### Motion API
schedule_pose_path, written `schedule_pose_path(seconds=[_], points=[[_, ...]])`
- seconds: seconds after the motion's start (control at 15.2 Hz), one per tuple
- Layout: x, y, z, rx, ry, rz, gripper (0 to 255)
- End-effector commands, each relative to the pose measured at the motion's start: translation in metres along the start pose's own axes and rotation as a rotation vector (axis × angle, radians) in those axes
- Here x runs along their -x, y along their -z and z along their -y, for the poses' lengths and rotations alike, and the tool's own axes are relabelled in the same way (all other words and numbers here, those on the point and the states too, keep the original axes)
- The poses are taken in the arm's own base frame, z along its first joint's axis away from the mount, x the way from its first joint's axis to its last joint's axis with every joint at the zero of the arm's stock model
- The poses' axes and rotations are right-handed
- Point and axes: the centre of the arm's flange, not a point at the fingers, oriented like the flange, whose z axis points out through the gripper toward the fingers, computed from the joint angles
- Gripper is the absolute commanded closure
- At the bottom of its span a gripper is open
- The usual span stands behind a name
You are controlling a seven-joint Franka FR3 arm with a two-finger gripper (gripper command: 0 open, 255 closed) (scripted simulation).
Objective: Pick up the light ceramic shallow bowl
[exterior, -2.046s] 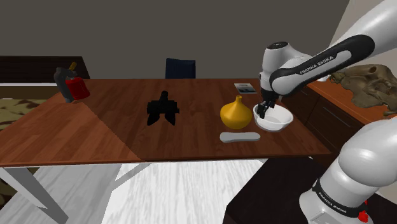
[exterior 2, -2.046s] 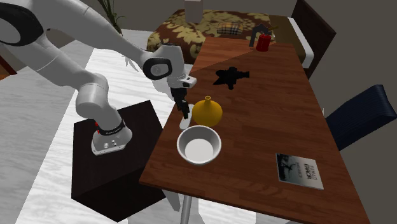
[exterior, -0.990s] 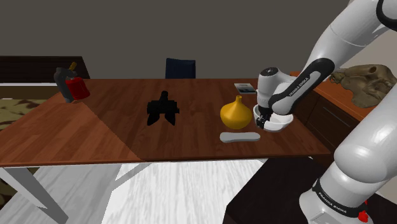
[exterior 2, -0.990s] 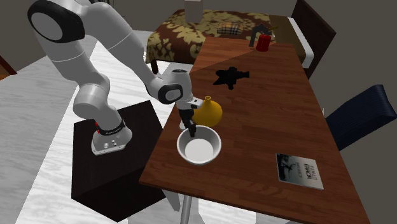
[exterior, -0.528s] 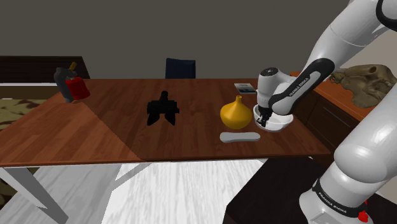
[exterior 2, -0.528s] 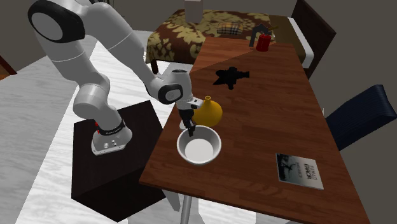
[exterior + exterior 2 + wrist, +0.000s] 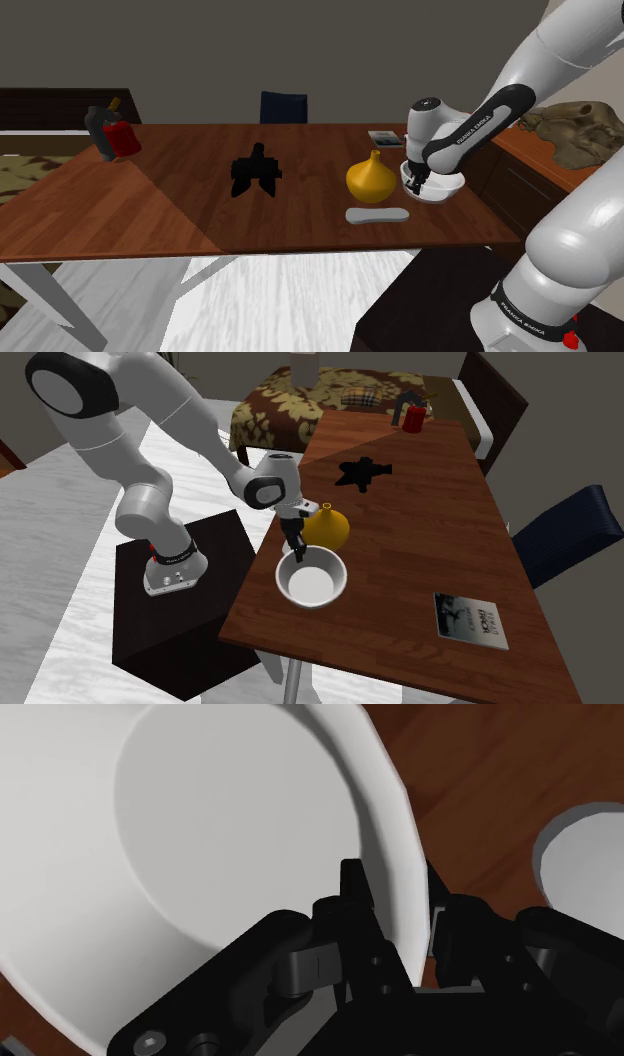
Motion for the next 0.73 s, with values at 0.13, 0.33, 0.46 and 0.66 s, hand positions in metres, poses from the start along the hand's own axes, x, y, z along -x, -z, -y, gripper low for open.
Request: schedule_pose_path(seconds=[0.13, 0.33, 0.46, 0.66], points=[[-0.001, 0.021, -0.008, 0.000, 0.000, -0.001, 255], [0.000, 0.037, -0.013, 0.000, 0.000, -0.001, 255], [0.000, 0.047, -0.016, 0.000, 0.000, -0.001, 255], [0.001, 0.052, -0.018, 0.000, 0.000, -0.001, 255]])
